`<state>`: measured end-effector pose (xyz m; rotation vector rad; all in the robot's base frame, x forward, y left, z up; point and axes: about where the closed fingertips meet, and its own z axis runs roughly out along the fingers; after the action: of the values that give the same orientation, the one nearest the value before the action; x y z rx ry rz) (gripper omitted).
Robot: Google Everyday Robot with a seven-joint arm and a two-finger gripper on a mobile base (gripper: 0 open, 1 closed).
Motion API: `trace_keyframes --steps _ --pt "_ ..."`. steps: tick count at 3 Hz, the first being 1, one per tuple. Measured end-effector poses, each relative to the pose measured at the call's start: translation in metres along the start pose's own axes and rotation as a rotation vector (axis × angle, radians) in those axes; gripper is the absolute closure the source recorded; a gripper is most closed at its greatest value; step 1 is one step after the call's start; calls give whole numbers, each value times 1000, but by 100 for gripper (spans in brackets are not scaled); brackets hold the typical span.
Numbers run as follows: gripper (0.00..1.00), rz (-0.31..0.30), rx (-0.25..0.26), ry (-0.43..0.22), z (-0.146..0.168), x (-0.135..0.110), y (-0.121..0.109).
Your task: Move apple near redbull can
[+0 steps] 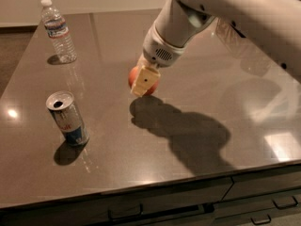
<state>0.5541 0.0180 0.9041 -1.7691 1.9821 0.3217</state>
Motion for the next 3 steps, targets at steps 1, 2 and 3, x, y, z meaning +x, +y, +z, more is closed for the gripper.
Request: trace_keyframes --steps 1,2,3 --pt "100 -121 -22 -35 -2 -29 35" --pt "100 -212 -39 -57 3 -50 65" --pt "100 -251 -74 -73 16 -60 85"
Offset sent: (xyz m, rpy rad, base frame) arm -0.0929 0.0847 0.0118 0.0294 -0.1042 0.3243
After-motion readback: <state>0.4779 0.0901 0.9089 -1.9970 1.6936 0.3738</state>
